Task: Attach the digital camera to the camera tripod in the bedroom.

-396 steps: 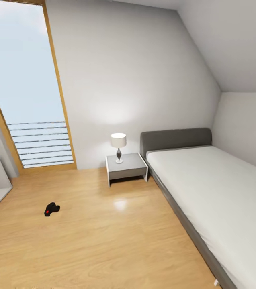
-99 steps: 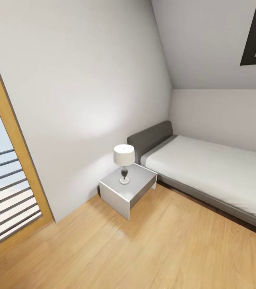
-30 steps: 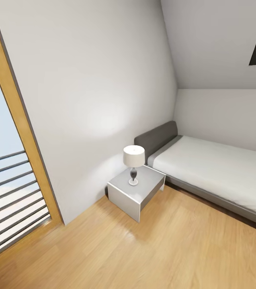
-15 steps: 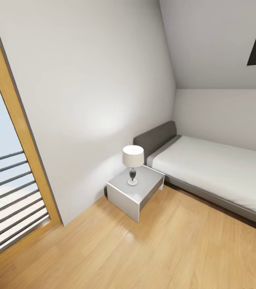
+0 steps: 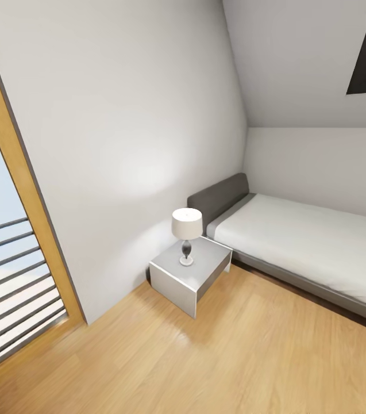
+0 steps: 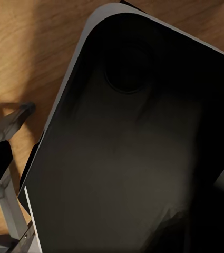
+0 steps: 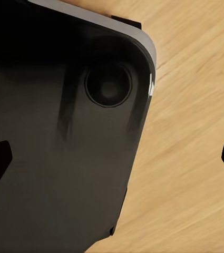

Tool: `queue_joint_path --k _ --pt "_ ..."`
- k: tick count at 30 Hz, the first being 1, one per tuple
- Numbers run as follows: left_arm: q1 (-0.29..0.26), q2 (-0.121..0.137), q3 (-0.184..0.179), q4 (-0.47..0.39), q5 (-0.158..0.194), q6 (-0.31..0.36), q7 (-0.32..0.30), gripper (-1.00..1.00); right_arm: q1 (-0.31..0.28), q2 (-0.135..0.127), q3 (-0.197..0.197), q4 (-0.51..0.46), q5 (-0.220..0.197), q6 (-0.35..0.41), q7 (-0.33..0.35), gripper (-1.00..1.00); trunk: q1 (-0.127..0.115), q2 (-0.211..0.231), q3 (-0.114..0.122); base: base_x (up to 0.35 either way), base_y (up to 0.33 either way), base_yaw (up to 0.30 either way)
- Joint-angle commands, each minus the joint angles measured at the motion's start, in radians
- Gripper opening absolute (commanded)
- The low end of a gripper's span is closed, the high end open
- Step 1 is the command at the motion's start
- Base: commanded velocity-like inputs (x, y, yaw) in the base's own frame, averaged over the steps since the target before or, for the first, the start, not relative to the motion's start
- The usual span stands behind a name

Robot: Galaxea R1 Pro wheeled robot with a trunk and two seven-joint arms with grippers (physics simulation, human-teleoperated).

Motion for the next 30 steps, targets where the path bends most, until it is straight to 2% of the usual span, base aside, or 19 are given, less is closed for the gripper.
queue_joint_path --k 1,30 --pt "0.000 0.000 0.001 -0.001 0.002 -0.001 0.001 1.00 0.000 0.000 0.001 0.000 0.007 0.000 -0.001 1.00 0.000 0.000 -0.001 0.000 0.000 -0.006" --pt "0.001 0.000 0.000 -0.001 0.001 -0.001 0.001 1.00 0.000 -0.002 0.001 0.000 0.007 0.000 -0.001 1.00 0.000 0.000 -0.001 -0.016 0.000 -0.001"
